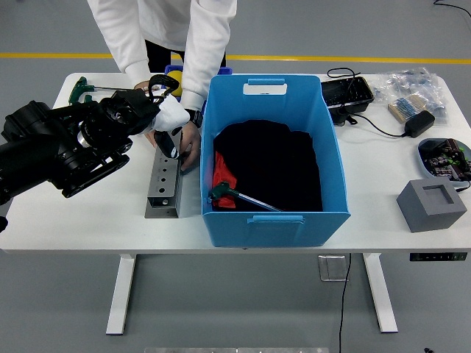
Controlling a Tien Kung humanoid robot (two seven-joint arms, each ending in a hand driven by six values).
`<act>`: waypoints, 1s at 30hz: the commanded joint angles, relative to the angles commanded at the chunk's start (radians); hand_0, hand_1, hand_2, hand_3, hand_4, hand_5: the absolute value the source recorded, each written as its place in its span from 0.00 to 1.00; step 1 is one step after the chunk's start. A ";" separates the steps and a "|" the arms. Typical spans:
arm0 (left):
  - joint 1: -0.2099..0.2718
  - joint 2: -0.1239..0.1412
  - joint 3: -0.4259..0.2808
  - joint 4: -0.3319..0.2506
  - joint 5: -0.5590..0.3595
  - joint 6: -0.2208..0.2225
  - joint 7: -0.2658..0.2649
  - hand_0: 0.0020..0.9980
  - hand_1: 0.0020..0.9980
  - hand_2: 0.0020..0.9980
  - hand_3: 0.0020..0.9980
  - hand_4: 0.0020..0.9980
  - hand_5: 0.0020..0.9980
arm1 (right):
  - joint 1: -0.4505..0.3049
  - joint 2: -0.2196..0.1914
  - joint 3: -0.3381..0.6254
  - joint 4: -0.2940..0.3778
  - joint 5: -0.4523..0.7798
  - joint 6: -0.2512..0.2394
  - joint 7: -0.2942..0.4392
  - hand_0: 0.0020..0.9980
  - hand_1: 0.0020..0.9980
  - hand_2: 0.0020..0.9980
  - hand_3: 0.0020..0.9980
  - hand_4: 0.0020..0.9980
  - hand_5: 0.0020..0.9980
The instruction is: Lift tool from toolbox,place it in box,lift tool from toolbox,place it in box
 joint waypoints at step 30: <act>-0.018 0.001 0.044 0.025 -0.005 -0.024 -0.007 0.60 0.58 0.57 0.52 0.85 0.72 | 0.009 -0.003 0.013 -0.001 -0.004 -0.001 0.000 0.68 0.64 0.71 0.57 0.78 0.73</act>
